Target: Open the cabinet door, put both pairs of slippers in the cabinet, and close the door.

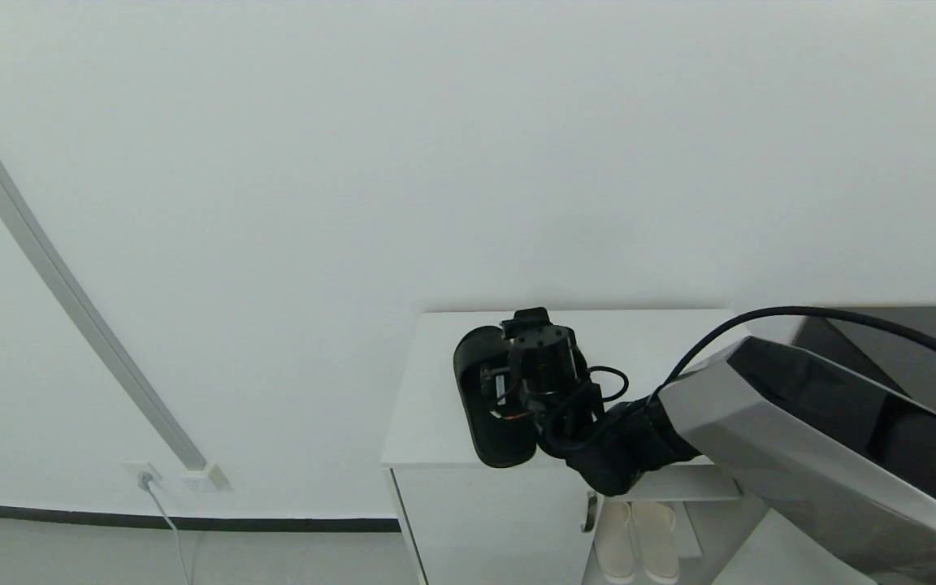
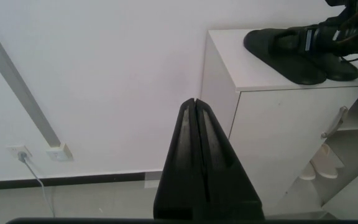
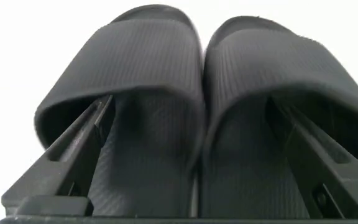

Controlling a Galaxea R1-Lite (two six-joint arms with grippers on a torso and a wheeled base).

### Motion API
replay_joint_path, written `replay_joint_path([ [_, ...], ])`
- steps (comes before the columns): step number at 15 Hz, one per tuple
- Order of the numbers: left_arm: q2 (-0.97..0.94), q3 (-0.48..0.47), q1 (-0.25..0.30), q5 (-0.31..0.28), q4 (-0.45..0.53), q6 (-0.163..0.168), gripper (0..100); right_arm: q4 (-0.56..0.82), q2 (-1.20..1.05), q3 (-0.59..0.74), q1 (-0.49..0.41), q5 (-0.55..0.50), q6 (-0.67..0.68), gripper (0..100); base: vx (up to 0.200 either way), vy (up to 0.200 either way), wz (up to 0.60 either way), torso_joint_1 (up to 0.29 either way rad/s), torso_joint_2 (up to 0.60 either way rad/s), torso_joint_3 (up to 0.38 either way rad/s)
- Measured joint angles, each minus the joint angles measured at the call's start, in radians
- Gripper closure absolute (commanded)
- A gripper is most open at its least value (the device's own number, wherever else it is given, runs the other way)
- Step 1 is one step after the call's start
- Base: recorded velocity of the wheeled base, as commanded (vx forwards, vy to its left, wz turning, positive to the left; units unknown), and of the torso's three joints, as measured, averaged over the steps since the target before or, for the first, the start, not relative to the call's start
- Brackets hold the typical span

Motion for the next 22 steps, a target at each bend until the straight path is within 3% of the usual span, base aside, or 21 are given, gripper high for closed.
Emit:
replay_joint_path([
  [4,0.0,0.0,0.0,0.0,0.0,0.0,100,0.004,0.061,-0.093,-0.021,0.001,-0.003,0,0.0,0.0,0.0,0.0,0.0,0.0],
  [5,0.0,0.0,0.0,0.0,0.0,0.0,100,0.005,0.07,-0.106,-0.023,0.002,-0.003,100,0.0,0.0,0.0,0.0,0.0,0.0],
  [15,0.0,0.0,0.0,0.0,0.0,0.0,100,-0.009,0.068,-0.086,-0.026,0.002,-0.002,100,0.0,0.0,0.0,0.0,0.0,0.0],
  [19,0.0,0.0,0.0,0.001,0.0,-0.001,100,-0.051,-0.086,0.113,-0.024,0.059,-0.004,100,0.0,0.0,0.0,0.0,0.0,0.0],
  [22,0.0,0.0,0.0,0.001,0.0,-0.001,100,-0.057,-0.306,0.348,-0.021,0.116,-0.006,100,0.0,0.0,0.0,0.0,0.0,0.0],
])
